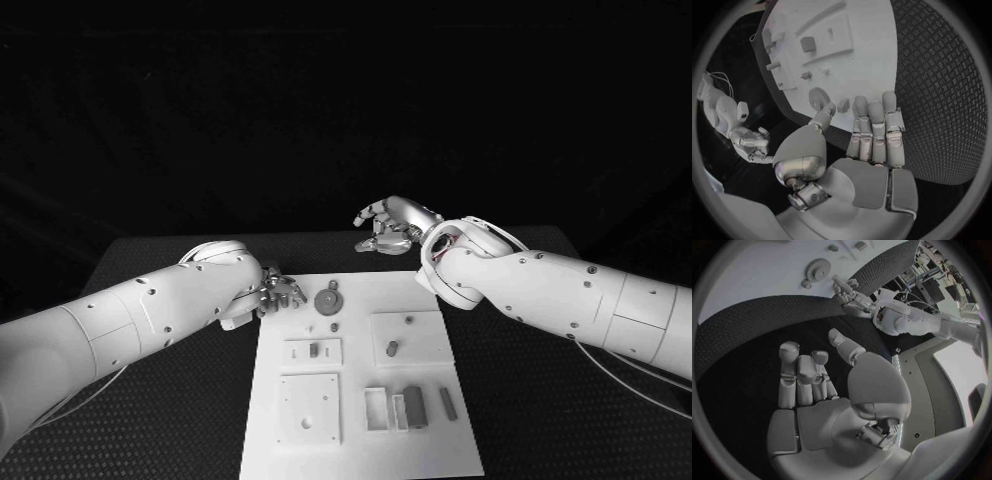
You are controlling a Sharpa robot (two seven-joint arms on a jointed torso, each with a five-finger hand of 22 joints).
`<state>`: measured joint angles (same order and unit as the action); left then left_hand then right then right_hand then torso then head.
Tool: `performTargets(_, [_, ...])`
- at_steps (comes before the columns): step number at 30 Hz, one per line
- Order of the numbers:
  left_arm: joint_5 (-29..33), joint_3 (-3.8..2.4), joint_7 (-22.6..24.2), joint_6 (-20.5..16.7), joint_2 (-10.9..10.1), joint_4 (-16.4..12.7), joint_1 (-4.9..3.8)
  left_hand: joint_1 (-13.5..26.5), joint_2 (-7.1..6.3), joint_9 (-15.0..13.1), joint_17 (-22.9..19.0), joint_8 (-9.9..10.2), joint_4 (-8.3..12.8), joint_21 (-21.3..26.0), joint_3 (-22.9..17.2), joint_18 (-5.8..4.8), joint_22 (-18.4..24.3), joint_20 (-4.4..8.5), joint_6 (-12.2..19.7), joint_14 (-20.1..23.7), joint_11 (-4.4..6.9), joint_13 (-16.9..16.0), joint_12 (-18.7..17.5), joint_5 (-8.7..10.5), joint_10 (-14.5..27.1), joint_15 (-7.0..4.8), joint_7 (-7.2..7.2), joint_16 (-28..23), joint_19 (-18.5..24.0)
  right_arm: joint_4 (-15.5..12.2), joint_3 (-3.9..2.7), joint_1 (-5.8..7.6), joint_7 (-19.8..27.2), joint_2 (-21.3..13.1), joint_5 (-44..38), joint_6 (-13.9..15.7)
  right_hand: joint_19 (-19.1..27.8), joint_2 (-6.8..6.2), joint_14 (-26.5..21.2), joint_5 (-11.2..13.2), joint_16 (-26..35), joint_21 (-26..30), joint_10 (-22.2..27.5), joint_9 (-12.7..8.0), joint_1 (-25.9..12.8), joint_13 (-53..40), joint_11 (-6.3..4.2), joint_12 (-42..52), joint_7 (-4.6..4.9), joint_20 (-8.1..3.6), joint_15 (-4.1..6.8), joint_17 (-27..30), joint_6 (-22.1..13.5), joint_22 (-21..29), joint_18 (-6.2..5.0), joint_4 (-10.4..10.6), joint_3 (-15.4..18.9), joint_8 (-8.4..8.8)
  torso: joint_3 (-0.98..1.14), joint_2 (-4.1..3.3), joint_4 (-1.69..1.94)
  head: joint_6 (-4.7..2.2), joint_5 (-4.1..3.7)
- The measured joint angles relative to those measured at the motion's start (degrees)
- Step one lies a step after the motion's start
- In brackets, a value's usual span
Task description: Assemble the parts on the task board
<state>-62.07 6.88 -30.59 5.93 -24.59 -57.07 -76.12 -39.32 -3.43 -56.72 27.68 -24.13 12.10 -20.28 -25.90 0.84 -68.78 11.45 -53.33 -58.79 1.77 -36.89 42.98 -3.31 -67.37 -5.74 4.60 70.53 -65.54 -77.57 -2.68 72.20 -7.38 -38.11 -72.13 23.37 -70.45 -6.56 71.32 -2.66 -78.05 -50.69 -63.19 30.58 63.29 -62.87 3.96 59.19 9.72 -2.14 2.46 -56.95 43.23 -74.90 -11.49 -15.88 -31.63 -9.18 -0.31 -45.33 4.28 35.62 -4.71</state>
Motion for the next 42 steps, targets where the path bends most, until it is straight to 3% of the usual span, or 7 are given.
performTargets(10, [-0.1, 0.01, 0.0, 0.5, 0.1, 0.2, 0.06, -0.1, 0.13, -0.2, -0.1, 0.0, -0.2, 0.0, -0.2, 0.00, -0.2, 0.00, 0.0, 0.0, 0.00, 0.1, 0.2, 0.00, 0.0, 0.00, -0.06, 0.2, 0.0, 0.0, 0.00, 0.00, 0.0, 0.0, 0.0, 0.0, 0.0, 0.00, 0.0, 0.0, 0.0, 0.0, 0.0, 0.0, 0.0, 0.1, 0.00, 0.0, 0.05, 0.01, 0.00, 0.0, 0.0, 0.0, 0.01, 0.2, 0.2, 0.00, -0.10, 0.03, 0.08, 0.09, -0.06])
performTargets(27, [0.0, -0.03, 0.6, 0.5, 0.4, 0.8, 0.19, -0.2, 0.23, -0.3, -0.4, 0.3, -0.4, 0.0, -0.4, 0.00, -0.4, -0.01, 0.0, 0.0, -0.01, 0.2, 0.2, 0.00, 0.0, 0.01, -0.12, 0.4, 0.0, 0.2, 0.00, 0.00, 0.0, 0.1, 0.0, -0.1, 0.0, 0.00, 0.0, 0.0, 0.0, 0.0, -0.1, 0.0, 0.0, 0.1, -0.08, 0.0, 0.05, 0.05, 0.00, 0.0, -0.1, 0.0, 0.01, 0.2, 0.2, -0.19, -0.10, 0.04, 0.05, 0.19, 0.01])
performTargets(31, [0.1, -0.04, 0.8, 0.5, 0.6, 0.9, 0.23, -0.9, 1.42, -0.3, -0.6, 0.9, -0.4, 0.0, -0.4, 0.01, -0.7, -0.01, 0.0, 0.0, -0.01, 0.3, 0.5, 0.00, 0.0, 0.04, -0.13, 0.7, 0.0, 0.3, 0.00, -0.01, 0.0, 0.1, 0.0, -0.1, 0.2, 0.00, 0.0, 0.0, 0.0, 0.0, -0.1, 0.0, 0.0, 0.1, -0.08, 0.0, 0.05, -0.01, 0.00, 0.0, -0.1, 0.0, 0.00, 0.2, 0.2, -0.19, -0.10, 0.04, 0.06, 0.15, 0.03])
performTargets(42, [0.6, -0.09, 1.2, 0.5, 0.8, 1.3, 0.32, -1.2, 2.59, -0.3, -0.9, 1.4, 0.0, 0.0, -0.7, 0.00, -1.0, -0.01, -0.1, -0.1, -0.01, 0.5, 0.7, 0.00, 0.0, 0.10, -0.22, 0.9, 0.0, 0.3, 0.00, -0.01, 0.0, 0.2, 0.0, -0.2, 0.2, 0.00, 0.0, 0.0, 0.0, 0.0, -0.1, 0.0, 0.0, 0.1, -0.08, 0.0, 0.06, 0.01, 0.00, 0.0, -0.1, 0.0, 0.01, 0.2, 0.2, -0.18, -0.07, 0.04, 0.04, 0.09, 0.02])
